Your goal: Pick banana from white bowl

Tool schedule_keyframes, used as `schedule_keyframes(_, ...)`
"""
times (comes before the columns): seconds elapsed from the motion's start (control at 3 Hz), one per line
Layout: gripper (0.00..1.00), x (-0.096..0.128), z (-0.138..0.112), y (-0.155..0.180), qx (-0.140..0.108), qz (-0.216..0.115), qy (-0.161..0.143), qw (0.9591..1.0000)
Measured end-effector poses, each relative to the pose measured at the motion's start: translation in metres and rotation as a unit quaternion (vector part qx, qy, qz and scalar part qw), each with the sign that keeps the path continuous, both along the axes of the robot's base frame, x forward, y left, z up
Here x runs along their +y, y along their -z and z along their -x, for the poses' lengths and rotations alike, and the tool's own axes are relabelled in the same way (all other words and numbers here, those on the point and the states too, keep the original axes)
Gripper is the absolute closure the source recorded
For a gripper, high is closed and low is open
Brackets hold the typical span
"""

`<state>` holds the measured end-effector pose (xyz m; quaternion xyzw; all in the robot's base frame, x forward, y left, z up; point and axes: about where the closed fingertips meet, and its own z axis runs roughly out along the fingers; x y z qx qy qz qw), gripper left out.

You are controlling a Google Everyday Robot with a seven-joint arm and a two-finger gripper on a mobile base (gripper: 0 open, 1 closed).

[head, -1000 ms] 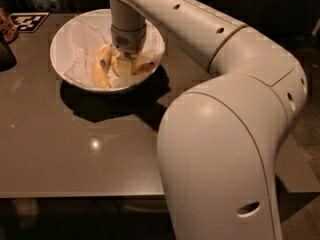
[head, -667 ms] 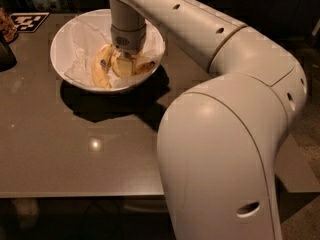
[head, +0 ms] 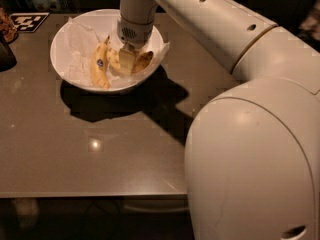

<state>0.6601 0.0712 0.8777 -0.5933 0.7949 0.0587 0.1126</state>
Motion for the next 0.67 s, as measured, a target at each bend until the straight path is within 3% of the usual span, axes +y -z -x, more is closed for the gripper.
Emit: schedule_keyframes(0.67,1.0,-0.002,0.0045,-0.0081,0.003,-0.034,-0.02,0.9992)
